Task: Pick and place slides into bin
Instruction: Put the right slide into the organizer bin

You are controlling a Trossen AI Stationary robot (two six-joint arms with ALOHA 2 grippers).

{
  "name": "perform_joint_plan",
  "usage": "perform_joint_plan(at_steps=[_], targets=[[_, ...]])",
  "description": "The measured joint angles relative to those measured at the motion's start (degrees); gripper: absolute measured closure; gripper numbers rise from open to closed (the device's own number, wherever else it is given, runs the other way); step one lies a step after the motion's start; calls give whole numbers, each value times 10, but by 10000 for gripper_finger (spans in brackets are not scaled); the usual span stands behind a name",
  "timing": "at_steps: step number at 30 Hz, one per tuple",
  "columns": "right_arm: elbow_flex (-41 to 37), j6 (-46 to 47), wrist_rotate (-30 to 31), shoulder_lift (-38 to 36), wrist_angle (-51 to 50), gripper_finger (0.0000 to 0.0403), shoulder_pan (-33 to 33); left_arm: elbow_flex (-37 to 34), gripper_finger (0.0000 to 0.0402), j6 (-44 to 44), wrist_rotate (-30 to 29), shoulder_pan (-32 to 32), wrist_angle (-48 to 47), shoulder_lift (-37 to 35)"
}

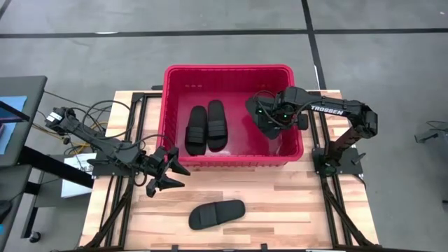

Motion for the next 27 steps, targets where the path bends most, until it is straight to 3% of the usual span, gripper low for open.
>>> perform_joint_plan(at_steps=[9,18,27], targets=[[0,1,-2,0,-5,402,0,0,184,0,0,0,0,0],[0,1,-4,0,-5,365,0,0,184,0,0,0,-2,0],[0,0,-7,0,0,359,0,0,184,0,0,0,-2,0]])
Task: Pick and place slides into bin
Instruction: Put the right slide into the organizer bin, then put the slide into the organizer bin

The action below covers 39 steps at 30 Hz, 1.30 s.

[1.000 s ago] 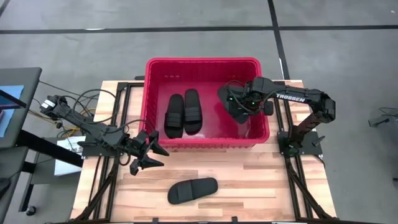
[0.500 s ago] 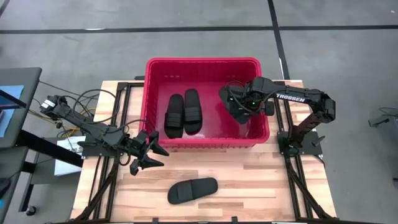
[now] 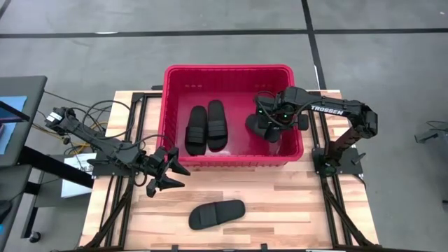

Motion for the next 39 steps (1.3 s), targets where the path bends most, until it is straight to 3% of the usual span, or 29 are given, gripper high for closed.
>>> perform_joint_plan(at_steps=[18,32,39], targets=[[0,-20,-26,0,2,355,5,0,184,0,0,0,0,0],[0,-48,-25,0,18,263,9,0,184,1,0,0,0,0],[0,-122,-23,0,54,252,9,0,184,5,-2,0,-16,0]])
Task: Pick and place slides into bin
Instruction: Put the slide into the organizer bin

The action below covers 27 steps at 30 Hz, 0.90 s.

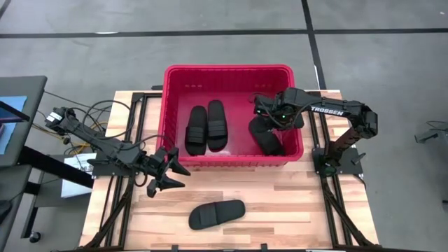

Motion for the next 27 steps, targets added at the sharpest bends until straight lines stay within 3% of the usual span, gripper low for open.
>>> perform_joint_plan(at_steps=[8,12,15,19,22,27], targets=[[0,-68,53,0,0,318,12,0,184,0,-10,0,-22,0],[15,-126,75,0,1,386,11,0,184,2,-42,0,-22,0],[41,-160,116,0,1,393,11,0,184,21,-78,1,-21,0],[84,-233,169,-15,10,401,2,0,184,82,-130,10,2,0],[106,-287,208,-39,19,399,-1,0,184,176,-184,25,47,0],[116,-342,274,-108,45,401,8,0,184,322,-340,67,156,-1]])
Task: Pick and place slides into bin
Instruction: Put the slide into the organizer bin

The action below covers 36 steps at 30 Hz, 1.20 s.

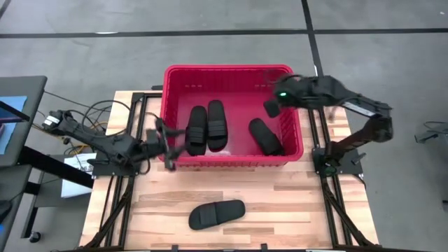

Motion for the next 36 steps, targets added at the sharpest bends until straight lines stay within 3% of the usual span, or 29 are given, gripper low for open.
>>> perform_joint_plan(at_steps=[3,6,18,28,32,36], targets=[[0,-22,20,-40,25,399,3,0,184,72,-82,33,65,-1],[0,-55,22,-77,57,401,3,0,184,127,-105,68,99,-1],[0,-107,26,-147,120,402,18,0,184,227,-107,187,106,-8],[0,-152,34,-148,161,402,37,0,184,241,-60,343,145,-8],[0,-183,-31,-140,161,402,48,0,184,241,-33,388,145,-8],[0,-230,-163,-134,161,402,49,0,184,240,-2,419,144,-8]])
